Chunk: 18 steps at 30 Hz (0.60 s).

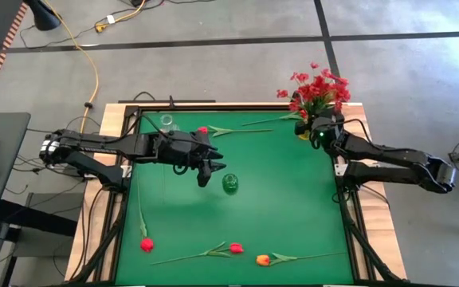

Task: Sort flowers into vase by color
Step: Put the red flowers into the yellow vase

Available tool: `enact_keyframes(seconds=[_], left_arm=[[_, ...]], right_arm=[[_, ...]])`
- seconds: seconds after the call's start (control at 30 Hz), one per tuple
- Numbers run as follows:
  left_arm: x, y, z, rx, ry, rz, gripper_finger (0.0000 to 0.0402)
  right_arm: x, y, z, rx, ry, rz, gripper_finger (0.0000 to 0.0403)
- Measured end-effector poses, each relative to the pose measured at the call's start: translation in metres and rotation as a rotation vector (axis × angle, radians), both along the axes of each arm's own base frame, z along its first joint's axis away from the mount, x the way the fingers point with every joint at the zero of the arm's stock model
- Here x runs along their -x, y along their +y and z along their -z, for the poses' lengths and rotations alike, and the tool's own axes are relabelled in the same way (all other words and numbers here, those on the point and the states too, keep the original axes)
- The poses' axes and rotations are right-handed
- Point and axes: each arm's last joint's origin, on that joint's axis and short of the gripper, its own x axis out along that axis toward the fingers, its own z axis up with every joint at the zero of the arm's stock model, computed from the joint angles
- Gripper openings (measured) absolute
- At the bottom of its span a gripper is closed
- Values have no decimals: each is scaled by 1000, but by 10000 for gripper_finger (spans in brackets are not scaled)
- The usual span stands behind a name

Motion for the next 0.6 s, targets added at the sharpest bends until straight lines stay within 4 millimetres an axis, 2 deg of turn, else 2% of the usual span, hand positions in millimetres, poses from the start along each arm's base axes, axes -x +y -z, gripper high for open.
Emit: enact_keyframes(seconds=[0.6], left_arm=[[0, -5, 0, 1, -2, 16, 171]], right_arm=[[-9, 12, -12, -24, 122, -120, 203]])
